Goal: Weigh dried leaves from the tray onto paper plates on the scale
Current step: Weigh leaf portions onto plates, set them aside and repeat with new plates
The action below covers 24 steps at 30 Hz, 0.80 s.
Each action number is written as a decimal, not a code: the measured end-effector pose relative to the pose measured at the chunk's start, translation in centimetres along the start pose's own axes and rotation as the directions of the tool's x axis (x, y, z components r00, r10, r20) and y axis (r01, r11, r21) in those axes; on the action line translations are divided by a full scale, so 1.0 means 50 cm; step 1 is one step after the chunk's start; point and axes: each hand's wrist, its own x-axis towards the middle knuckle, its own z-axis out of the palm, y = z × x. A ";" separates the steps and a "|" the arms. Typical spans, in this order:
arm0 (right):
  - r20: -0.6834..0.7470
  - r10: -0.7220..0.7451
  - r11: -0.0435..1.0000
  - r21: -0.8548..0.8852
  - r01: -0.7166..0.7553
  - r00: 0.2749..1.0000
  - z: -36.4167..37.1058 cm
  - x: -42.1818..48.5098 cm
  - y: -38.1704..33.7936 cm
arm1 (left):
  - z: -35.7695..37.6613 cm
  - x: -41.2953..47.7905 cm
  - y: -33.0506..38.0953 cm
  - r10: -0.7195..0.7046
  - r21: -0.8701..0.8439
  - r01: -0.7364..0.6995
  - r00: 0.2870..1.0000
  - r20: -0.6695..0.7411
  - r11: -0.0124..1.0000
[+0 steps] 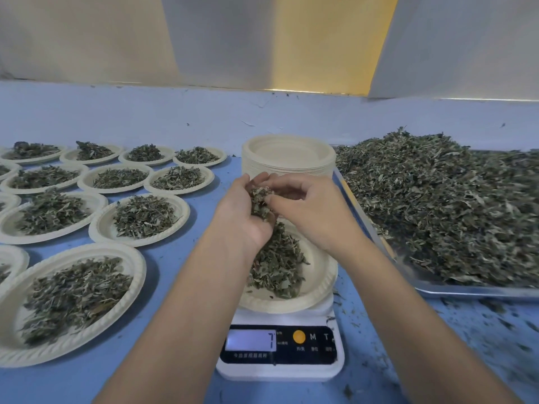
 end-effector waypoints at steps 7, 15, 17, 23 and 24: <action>-0.428 0.151 0.969 0.244 -0.047 0.891 -0.055 -0.010 0.019 | 0.087 -0.006 -0.065 -0.127 -0.125 0.145 0.982 0.142 0.981; -0.362 0.618 0.648 0.738 -0.191 0.697 -0.163 -0.013 0.074 | 0.179 0.027 -0.217 -0.253 -0.064 0.264 0.957 0.138 0.962; -0.351 0.665 0.621 0.751 -0.226 0.659 -0.189 -0.023 0.090 | 0.189 0.032 -0.248 -0.264 0.024 0.263 0.958 0.109 0.965; -0.415 0.718 0.645 0.698 -0.311 0.559 -0.238 -0.039 0.135 | 0.215 0.034 -0.291 -0.299 0.379 0.210 0.935 0.192 0.901; -0.430 0.708 0.664 0.675 -0.322 0.560 -0.241 -0.041 0.140 | 0.216 0.035 -0.294 -0.300 0.407 0.198 0.932 0.203 0.892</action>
